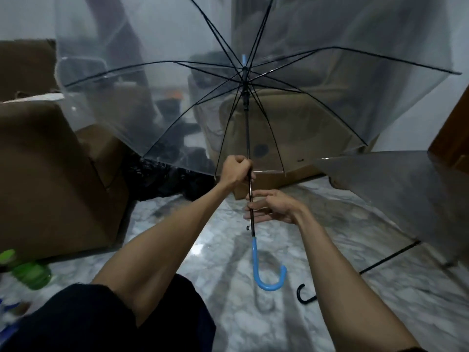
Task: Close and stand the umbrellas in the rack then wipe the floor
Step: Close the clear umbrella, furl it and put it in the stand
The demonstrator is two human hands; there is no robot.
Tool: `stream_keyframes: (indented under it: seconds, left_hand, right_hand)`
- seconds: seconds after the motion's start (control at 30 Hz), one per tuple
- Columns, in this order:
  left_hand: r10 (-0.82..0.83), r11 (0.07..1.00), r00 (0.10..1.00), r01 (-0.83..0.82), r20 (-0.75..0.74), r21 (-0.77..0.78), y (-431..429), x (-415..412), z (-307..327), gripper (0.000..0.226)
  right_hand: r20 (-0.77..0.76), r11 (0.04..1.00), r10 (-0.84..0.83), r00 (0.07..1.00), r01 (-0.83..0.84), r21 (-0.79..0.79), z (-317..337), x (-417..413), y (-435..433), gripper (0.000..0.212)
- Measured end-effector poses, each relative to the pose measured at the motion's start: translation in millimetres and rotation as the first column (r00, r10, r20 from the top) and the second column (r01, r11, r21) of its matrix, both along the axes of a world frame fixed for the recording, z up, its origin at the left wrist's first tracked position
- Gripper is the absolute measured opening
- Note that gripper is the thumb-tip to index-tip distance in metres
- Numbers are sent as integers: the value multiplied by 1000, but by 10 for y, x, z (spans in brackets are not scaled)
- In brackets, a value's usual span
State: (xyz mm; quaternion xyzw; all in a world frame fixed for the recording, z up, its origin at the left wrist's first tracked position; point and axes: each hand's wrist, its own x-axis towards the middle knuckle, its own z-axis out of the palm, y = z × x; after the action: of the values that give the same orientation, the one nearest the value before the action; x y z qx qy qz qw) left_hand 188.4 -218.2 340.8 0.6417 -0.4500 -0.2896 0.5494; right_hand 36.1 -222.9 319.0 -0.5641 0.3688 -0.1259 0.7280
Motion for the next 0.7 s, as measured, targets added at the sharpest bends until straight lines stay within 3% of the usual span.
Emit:
stream_keyframes:
  seconds: [0.1,0.47,0.57,0.7]
  left_hand:
    - [20,996,999,-16,-45,88,111,-38,499,23]
    - [47,932,993,-4,-111,362,654,-241,3078,21]
    - [7,905,981,76,-192,419,797,-329,3738,11]
    - [-85,849,962,206,-260,486,919,-400,4374,17]
  right_hand:
    - [-43,998,-13,999,16,67,485,10,88,35]
    - [-119,983,14,993,8,184,3094,-228,658,21]
    - [-116,982,12,993,10,188,3748,-333,791,23]
    - [-132,973,-31,991,60,222,4349,-481,925,30]
